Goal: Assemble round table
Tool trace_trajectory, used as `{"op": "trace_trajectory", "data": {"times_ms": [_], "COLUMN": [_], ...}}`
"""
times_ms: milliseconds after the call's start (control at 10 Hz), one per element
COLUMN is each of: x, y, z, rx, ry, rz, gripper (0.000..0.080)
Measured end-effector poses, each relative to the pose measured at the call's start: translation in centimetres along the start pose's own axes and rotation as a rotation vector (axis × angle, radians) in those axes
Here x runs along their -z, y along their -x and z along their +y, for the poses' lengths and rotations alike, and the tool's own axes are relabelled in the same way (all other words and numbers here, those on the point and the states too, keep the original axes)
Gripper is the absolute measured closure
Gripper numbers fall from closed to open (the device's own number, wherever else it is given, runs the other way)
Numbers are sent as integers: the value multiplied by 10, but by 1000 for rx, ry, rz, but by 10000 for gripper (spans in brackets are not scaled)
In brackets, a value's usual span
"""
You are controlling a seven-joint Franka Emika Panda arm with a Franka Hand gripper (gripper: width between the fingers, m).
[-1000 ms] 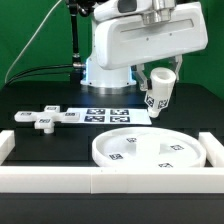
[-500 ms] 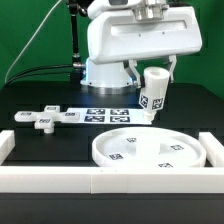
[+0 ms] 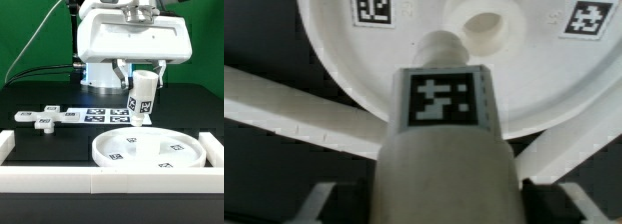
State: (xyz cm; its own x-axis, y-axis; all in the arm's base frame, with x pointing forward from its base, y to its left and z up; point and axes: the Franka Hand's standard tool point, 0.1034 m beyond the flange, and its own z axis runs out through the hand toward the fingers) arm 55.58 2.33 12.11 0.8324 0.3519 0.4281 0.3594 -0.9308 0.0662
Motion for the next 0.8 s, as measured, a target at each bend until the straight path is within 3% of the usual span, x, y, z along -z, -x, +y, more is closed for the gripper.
{"op": "trace_trajectory", "data": {"times_ms": [200,800], "x": [-4,-10], "y": [-6,-3], "z": [-12,-17], "rx": [-11,-32], "ry": [-17,-26], "rz": [1,-1], "gripper": [390,390]}}
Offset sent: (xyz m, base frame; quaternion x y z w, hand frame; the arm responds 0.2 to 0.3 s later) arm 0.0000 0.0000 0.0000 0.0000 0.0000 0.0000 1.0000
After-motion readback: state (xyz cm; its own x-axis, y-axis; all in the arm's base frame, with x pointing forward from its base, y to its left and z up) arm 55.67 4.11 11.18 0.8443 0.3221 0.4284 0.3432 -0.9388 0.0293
